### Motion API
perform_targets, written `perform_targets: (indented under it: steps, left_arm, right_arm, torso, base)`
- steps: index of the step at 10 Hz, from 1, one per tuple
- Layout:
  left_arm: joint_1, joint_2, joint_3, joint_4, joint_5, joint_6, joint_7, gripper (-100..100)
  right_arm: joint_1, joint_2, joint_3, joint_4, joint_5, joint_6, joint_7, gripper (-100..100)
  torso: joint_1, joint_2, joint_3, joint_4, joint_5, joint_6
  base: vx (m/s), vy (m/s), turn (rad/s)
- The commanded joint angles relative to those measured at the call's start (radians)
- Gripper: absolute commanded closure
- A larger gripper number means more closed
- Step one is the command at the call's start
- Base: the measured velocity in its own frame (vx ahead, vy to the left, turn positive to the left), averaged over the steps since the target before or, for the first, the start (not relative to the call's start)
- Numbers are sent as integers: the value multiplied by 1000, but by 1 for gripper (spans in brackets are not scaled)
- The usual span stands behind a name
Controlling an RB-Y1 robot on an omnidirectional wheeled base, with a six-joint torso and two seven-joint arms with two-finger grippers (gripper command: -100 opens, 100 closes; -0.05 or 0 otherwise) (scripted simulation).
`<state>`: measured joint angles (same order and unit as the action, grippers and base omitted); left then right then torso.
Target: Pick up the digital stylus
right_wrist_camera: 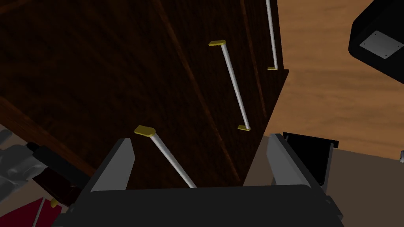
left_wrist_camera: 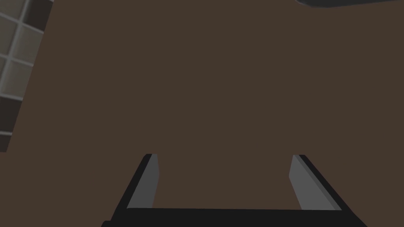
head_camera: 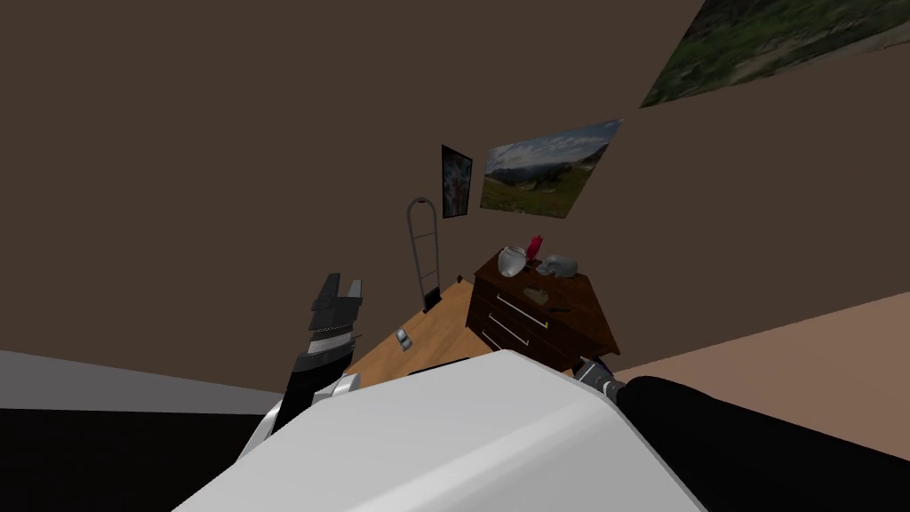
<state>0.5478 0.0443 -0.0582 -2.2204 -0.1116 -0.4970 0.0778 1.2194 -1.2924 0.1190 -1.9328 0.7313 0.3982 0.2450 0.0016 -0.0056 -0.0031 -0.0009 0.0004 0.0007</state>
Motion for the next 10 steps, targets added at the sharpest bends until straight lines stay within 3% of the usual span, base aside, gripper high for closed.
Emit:
perform_targets:
  steps: [1, 6, 10]
  left_arm:
    - [0, 0, 0, 0, 0, 0, 0, 0]
    - [0, 0, 0, 0, 0, 0, 0, 0]
    - [0, 0, 0, 0, 0, 0, 0, 0]
  right_arm:
    - [14, -26, -2, 4, 21, 28, 7, -100]
    - [51, -200, 24, 31, 121, 190, 55, -100]
    - [61, -290, 34, 43, 170, 274, 79, -100]
  torso:
    - [0, 0, 0, 0, 0, 0]
    - [1, -2, -1, 0, 0, 0]
    - [-1, -1, -1, 0, 0, 0]
  base:
    - [85, 33, 26]
    - [110, 35, 33]
    - [117, 12, 10]
